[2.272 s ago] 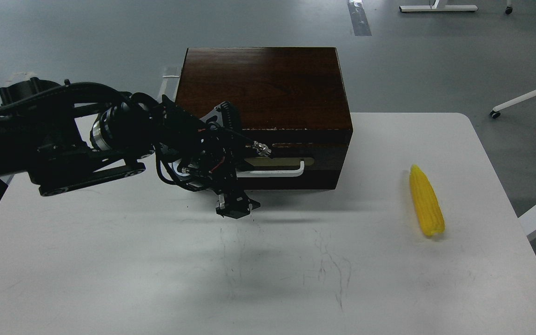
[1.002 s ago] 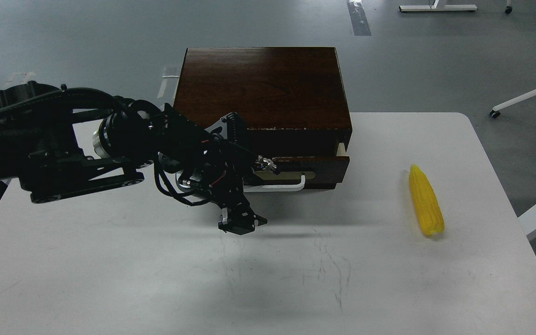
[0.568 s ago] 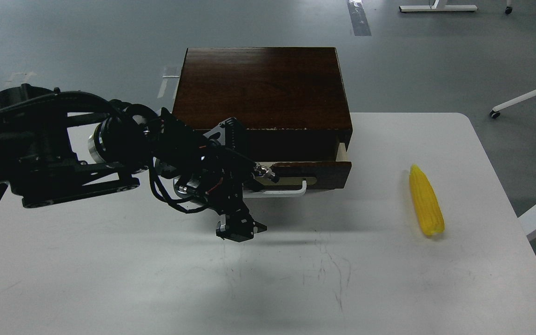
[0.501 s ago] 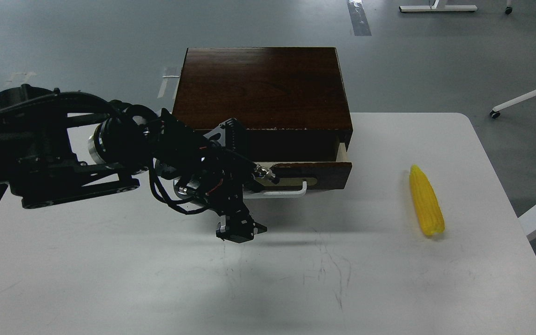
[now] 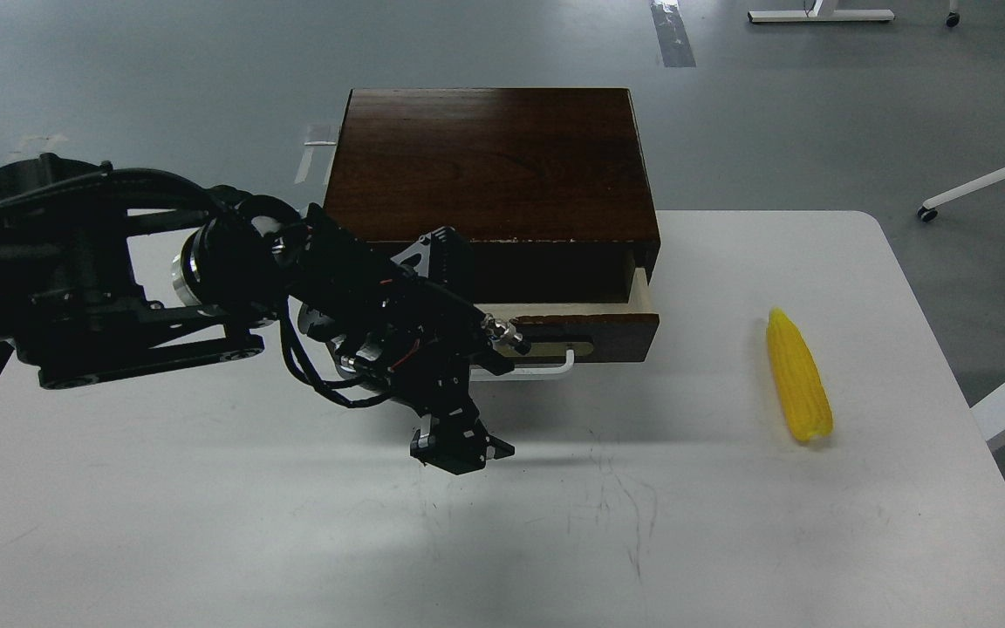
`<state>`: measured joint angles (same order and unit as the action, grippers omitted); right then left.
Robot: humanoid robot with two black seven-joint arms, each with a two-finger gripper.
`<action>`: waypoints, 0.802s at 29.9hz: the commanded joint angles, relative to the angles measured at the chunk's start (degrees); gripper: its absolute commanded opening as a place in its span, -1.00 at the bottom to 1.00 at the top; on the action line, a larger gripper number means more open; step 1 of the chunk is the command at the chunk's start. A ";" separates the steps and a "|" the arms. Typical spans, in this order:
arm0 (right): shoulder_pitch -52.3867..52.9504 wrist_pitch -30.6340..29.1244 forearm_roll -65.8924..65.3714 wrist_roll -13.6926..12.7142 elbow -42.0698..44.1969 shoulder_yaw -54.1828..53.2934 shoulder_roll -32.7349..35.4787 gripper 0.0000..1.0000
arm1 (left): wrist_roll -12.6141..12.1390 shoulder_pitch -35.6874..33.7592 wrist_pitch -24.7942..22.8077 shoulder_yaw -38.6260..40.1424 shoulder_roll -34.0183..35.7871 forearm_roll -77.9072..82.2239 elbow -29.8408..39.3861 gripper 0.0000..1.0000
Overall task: Put corn in drawer with both arms
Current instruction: 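Pull the drawer handle toward the robot with the left gripper, then release the handle and lift the left arm away from the box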
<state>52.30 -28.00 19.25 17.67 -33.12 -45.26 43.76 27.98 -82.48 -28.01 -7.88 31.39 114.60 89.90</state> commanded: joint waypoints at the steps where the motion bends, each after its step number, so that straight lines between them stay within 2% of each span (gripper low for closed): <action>1: 0.00 0.00 0.00 0.00 -0.10 -0.01 0.01 1.00 | 0.02 -1.54 0.01 1.37 1.39 -0.86 0.19 0.77; 4: 0.09 0.00 -0.52 -0.61 -0.10 1.04 0.18 1.00 | 0.02 -2.07 0.01 7.15 3.32 -9.52 -0.51 0.86; 6: 0.09 0.00 -0.62 -0.62 -0.10 2.36 0.62 1.00 | 0.02 -2.07 0.01 10.59 4.38 -18.59 -3.75 0.94; 12: 2.62 0.00 -1.75 -0.62 -0.45 13.06 4.04 1.00 | 0.02 -2.07 0.01 16.40 4.38 -44.85 -19.11 0.95; 16: 8.59 0.00 -12.17 -0.53 -0.37 21.59 4.14 1.00 | 0.02 -0.50 0.01 19.21 2.71 -62.33 -29.57 0.95; 21: 12.13 0.00 -27.58 -0.44 -0.80 27.23 4.22 1.00 | 0.02 1.88 0.01 19.31 3.24 -84.60 -36.10 0.96; 24: 12.39 0.00 -37.49 -0.61 -1.15 29.86 4.14 1.00 | 0.02 3.81 0.01 19.66 2.28 -96.36 -42.93 0.96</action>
<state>64.35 -28.01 -9.50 17.22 -33.97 -17.84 47.97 27.97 -80.27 -28.00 11.44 34.50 28.71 52.83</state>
